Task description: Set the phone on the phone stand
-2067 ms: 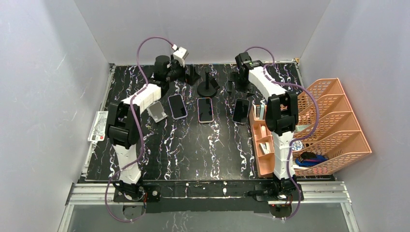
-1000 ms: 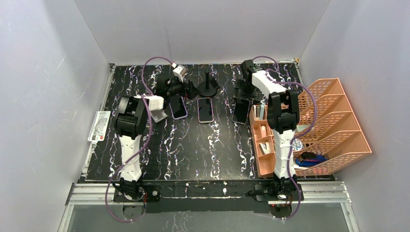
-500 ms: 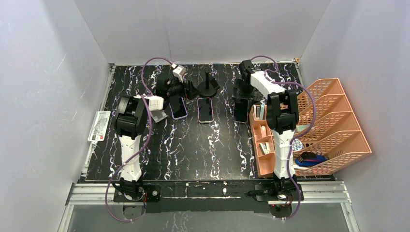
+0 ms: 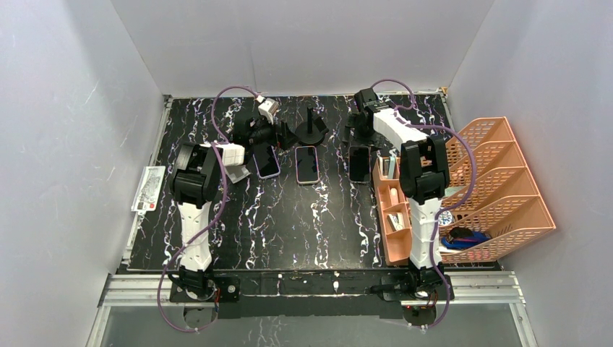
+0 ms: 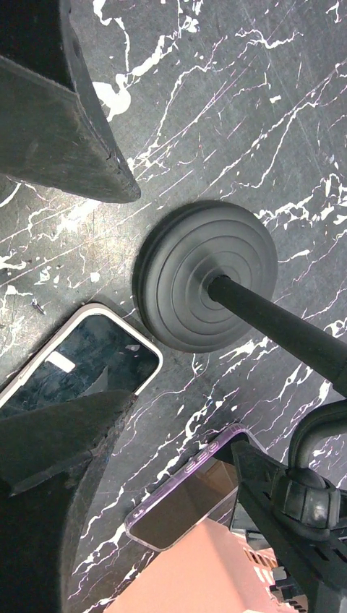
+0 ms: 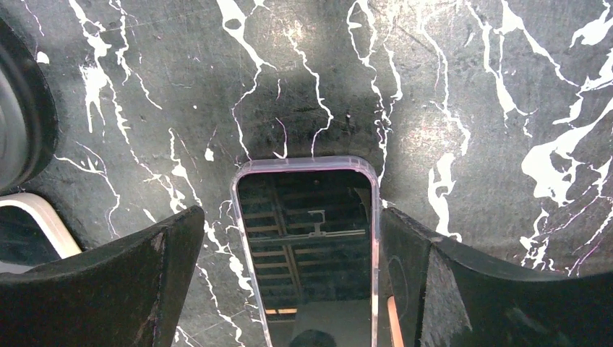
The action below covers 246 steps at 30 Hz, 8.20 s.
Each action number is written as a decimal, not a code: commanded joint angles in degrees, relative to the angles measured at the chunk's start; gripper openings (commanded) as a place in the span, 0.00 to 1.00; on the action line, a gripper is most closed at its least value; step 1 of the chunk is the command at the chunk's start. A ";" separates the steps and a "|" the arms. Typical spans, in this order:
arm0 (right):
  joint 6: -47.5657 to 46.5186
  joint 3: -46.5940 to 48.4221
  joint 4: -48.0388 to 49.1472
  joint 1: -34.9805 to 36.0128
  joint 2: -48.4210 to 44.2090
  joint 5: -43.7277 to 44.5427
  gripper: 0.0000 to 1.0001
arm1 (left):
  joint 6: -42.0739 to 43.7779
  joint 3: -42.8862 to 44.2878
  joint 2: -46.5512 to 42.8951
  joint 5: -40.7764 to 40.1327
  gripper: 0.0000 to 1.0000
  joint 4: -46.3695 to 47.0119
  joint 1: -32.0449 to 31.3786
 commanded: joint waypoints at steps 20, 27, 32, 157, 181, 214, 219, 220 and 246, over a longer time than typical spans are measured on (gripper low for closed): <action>-2.69 2.03 -2.57 1.27 4.16 0.90 0.79 | 3.37 -0.27 -3.79 -0.36 0.98 -3.34 -0.09; -5.71 1.81 -3.62 2.59 5.06 7.42 0.82 | 5.36 -0.48 -4.97 -1.84 0.98 -6.89 -0.09; -6.63 1.49 -4.24 3.29 6.51 8.63 0.85 | 3.57 -1.93 -7.11 -1.33 0.98 -6.01 -0.14; -10.03 -36.39 34.90 2.82 -42.35 -9.07 0.91 | -3.19 -18.30 -12.24 -21.37 0.00 7.77 -25.38; 20.15 -14.06 -3.30 7.68 -32.15 -5.19 0.90 | 19.98 -18.85 -17.33 -72.55 0.00 5.33 -42.63; 24.64 -23.97 7.94 5.61 -37.93 -8.31 0.71 | 22.51 -17.31 -16.73 -70.16 0.00 5.75 -42.97; 24.02 -18.20 -0.54 7.75 -32.12 -5.32 0.70 | 23.51 -15.89 -15.89 -71.64 0.00 5.19 -43.50; 24.16 -17.78 -1.30 8.00 -31.57 -4.90 0.71 | 23.69 -15.64 -15.73 -71.96 0.00 5.20 -43.65; 25.23 -15.86 -3.89 10.96 -26.33 0.80 0.60 | 25.10 -16.16 -15.40 -72.39 0.00 5.50 -44.39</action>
